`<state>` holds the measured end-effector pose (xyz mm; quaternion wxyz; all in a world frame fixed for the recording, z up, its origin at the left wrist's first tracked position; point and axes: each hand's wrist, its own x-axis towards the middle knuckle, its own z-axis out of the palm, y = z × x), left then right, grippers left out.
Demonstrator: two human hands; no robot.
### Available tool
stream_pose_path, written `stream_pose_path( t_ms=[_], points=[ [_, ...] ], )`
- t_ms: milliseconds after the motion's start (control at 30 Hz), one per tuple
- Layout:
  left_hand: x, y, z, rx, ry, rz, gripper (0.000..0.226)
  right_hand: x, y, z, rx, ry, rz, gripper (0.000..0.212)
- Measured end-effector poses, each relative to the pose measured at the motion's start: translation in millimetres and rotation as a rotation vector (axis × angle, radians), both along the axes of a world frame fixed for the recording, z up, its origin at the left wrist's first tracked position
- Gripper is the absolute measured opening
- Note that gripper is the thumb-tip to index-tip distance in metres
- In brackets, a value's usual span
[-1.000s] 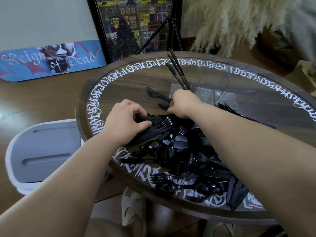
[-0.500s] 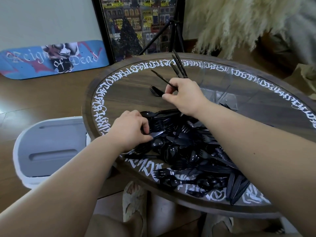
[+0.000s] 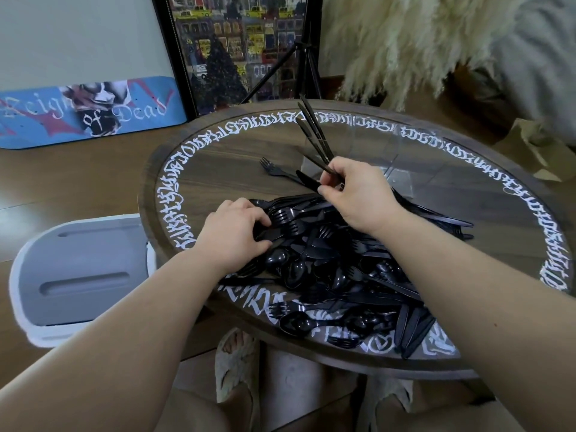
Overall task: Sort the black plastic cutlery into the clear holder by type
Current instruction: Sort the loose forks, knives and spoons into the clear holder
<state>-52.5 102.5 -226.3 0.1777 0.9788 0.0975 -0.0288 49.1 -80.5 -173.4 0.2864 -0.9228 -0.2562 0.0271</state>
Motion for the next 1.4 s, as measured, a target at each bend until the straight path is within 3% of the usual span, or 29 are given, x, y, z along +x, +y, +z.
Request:
stream_pose_path(
  t_ms=[367,600,667,1000,1233,1400],
  points=[
    [1.9,-1.6,-0.4,0.003,-0.027,0.07,0.019,-30.4,-25.5,-15.3,-0.05,-0.008,-0.211,0.013],
    [5.2,-3.6,7.3,-0.017,-0.216,0.076,0.009,-28.7,-37.3,-7.6,0.021,-0.044,-0.217,0.01],
    [6.7,-7.8,16.7,-0.1,-0.307,0.118,0.002,-27.0,-41.4,-5.5,0.057,-0.027,-0.212,0.005],
    [15.7,-38.4,72.4,-0.759,-0.742,0.28,0.022,-20.0,-57.0,10.5,0.386,0.225,-0.303,0.011],
    [28.7,-76.8,82.3,-1.17,-0.59,0.36,0.016,-27.9,-59.9,26.3,0.73,0.418,-0.27,0.008],
    [34.7,-102.1,74.3,-1.234,-0.361,0.341,0.015,-29.0,-57.9,19.1,0.591,0.369,-0.217,0.005]
  ],
)
